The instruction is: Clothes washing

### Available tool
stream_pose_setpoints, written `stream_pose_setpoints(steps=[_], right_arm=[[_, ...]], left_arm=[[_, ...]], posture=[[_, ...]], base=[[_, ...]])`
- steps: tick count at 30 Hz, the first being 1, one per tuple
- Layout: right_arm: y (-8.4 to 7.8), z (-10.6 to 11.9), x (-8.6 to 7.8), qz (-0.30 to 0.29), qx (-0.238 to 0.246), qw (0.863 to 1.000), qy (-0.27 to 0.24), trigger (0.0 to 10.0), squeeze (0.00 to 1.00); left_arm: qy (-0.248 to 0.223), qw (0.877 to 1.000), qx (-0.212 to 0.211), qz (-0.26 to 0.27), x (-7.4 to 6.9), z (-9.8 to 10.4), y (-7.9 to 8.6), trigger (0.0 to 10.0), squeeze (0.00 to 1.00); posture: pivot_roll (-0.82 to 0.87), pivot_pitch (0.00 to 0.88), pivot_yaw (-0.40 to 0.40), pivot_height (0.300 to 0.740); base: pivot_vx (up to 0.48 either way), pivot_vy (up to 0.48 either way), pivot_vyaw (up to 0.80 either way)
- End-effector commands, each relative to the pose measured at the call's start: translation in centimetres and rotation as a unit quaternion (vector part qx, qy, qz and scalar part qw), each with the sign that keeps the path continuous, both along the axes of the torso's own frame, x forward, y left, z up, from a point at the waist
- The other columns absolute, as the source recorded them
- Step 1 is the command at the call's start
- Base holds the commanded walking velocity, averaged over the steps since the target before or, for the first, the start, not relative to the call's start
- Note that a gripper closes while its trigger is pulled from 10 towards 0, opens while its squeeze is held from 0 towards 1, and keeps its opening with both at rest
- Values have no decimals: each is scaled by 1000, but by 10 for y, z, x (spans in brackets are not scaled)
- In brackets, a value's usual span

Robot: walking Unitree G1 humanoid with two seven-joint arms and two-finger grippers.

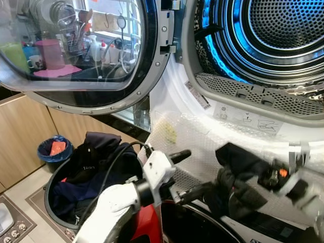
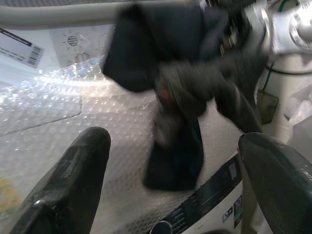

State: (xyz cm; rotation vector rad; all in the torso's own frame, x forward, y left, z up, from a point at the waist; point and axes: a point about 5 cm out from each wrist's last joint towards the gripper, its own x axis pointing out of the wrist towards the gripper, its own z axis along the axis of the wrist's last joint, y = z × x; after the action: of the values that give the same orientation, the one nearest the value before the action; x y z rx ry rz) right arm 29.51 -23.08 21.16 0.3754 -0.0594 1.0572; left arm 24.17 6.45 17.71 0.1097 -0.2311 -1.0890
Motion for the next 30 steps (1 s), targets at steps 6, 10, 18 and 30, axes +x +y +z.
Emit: stream_pose_setpoints(steps=[6, 10, 18, 30], right_arm=[[6, 62, 22, 58, 27, 995, -76, 9451, 0], [11, 74, 28, 66, 28, 994, -88, 10000, 0], [38, 118, 60, 58, 31, 991, -113, 10000, 0], [56, 147, 91, -21, 27, 995, -96, 10000, 0]], left_arm=[[-3, 999, 34, 9, -11, 0, 9, 10000, 0], [-3, 999, 36, 15, -13, 1, 11, 10000, 0], [19, 998, 32, 58, -35, 8, 20, 10000, 0], [42, 994, 7, 105, -62, 14, 19, 10000, 0]], posture=[[112, 0, -112, 740], [123, 0, -127, 740], [173, 0, -187, 740], [217, 16, -251, 740]], base=[[0, 0, 0], [0, 0, 0], [0, 0, 0], [0, 0, 0]])
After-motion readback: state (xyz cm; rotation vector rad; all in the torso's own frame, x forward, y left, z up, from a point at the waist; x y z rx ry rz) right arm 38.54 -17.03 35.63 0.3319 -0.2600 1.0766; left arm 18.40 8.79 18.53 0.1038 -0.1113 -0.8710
